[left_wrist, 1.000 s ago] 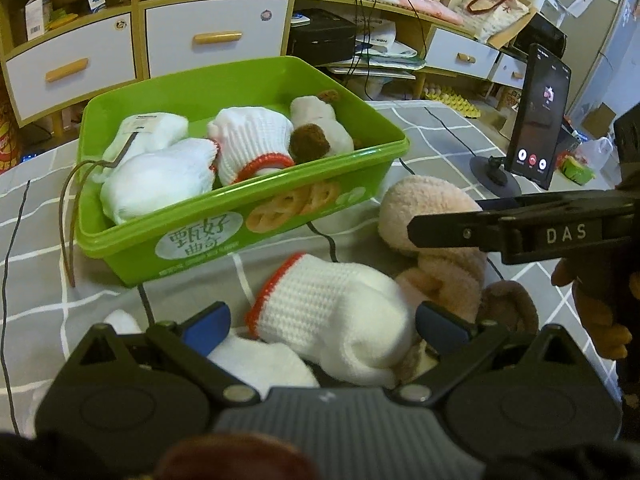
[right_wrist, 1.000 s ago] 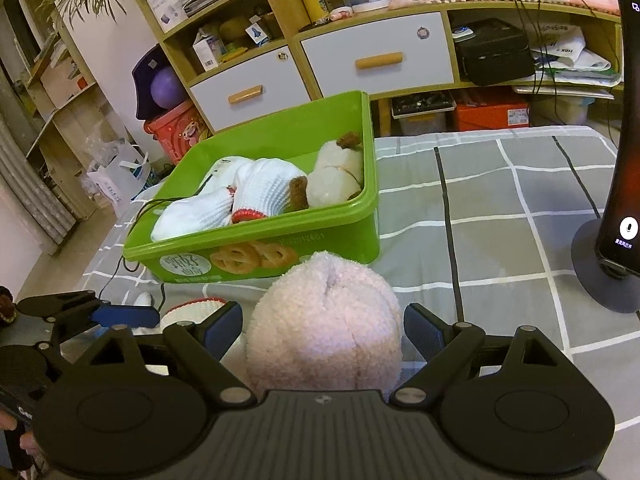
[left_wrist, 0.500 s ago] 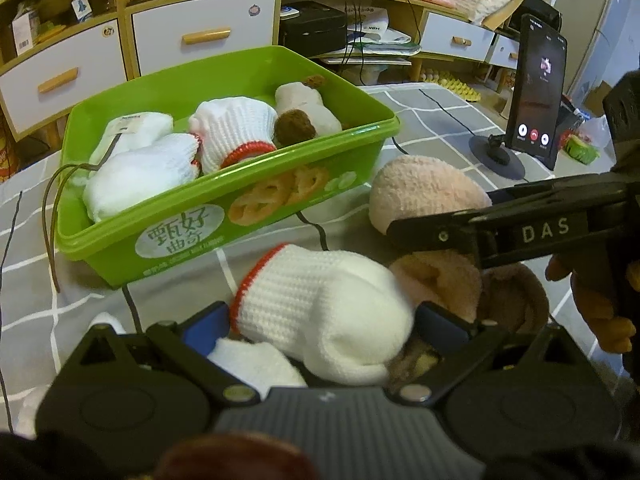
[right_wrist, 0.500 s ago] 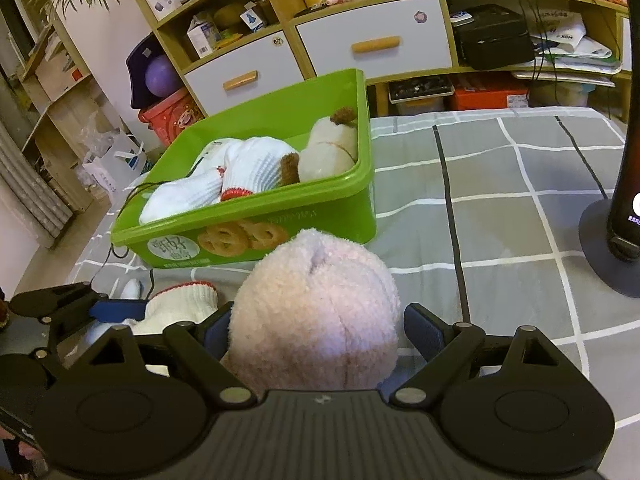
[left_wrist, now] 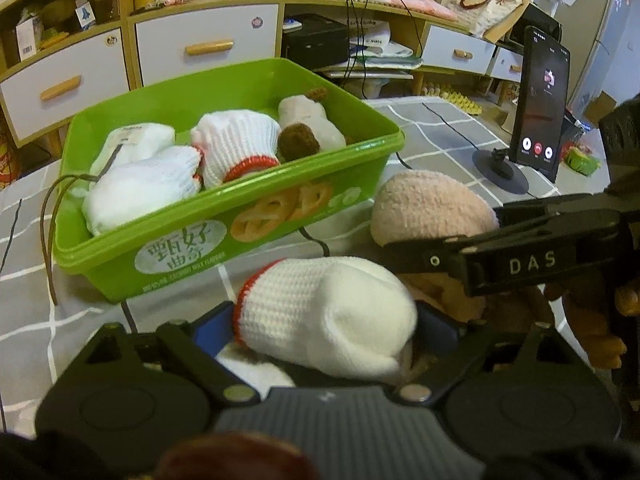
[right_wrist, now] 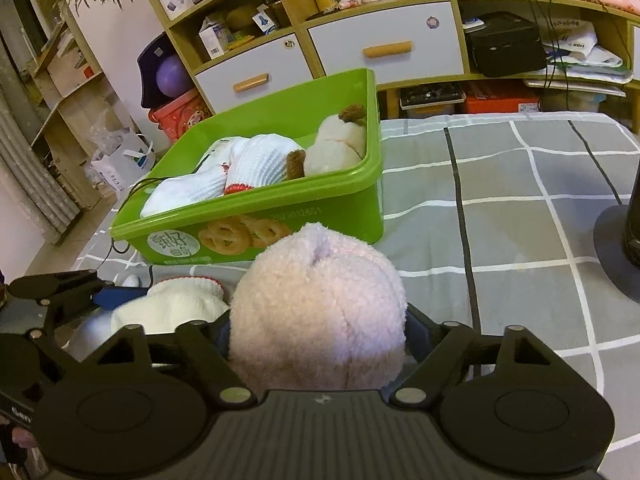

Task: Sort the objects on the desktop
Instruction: 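Lift the pink plush and the glove and carry both toward the basin, then lower glove into basin and open left tool while right tool lowers pink plush, then withdraw both tools from the basin toward the plushes on the bed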

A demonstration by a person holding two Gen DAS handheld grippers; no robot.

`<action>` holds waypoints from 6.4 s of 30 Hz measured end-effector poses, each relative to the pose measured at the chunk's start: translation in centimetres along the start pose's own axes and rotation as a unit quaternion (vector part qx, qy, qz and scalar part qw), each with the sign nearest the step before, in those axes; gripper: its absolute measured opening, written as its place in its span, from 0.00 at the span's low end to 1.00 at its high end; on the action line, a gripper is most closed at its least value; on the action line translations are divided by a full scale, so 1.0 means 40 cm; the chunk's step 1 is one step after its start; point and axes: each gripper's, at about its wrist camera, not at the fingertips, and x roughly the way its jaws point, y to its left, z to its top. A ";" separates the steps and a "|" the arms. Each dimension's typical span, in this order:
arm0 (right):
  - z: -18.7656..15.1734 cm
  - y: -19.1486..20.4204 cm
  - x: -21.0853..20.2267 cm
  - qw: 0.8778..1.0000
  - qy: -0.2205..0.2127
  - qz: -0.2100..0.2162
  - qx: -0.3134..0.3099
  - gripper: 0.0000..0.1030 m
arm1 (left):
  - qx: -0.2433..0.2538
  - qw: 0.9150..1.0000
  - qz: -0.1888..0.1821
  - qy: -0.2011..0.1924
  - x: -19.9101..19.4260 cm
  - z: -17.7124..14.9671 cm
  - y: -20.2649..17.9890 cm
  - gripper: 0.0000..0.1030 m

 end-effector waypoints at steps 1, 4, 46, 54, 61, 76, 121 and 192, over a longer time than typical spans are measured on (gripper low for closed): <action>0.000 -0.001 -0.002 1.000 -0.002 0.000 0.000 0.73 | 0.002 1.000 0.001 -0.002 0.000 0.002 -0.002 0.90; 0.003 -0.005 -0.008 1.000 -0.005 0.000 0.000 0.70 | 0.004 1.000 0.005 -0.006 0.000 0.006 -0.006 0.89; 0.118 0.018 -0.135 0.997 -0.082 -0.011 0.014 0.69 | -0.019 0.996 0.022 -0.083 -0.166 0.103 0.020 0.88; 0.178 0.037 -0.141 0.995 -0.095 -0.002 0.013 0.69 | -0.039 0.994 0.027 -0.094 -0.179 0.153 0.046 0.88; 0.237 0.050 -0.140 0.994 -0.105 0.007 0.019 0.69 | -0.061 0.991 0.037 -0.110 -0.179 0.203 0.081 0.88; 0.328 0.061 -0.047 0.995 -0.096 0.009 0.041 0.69 | -0.132 0.982 0.059 -0.120 -0.109 0.292 0.172 0.88; 0.350 0.055 0.188 0.997 -0.061 -0.039 -0.008 0.74 | -0.303 0.944 0.027 -0.131 0.088 0.283 0.328 0.89; -0.073 -0.016 -0.079 0.993 0.079 0.080 -0.019 0.57 | -0.123 0.992 0.040 0.009 -0.195 -0.107 0.292 0.99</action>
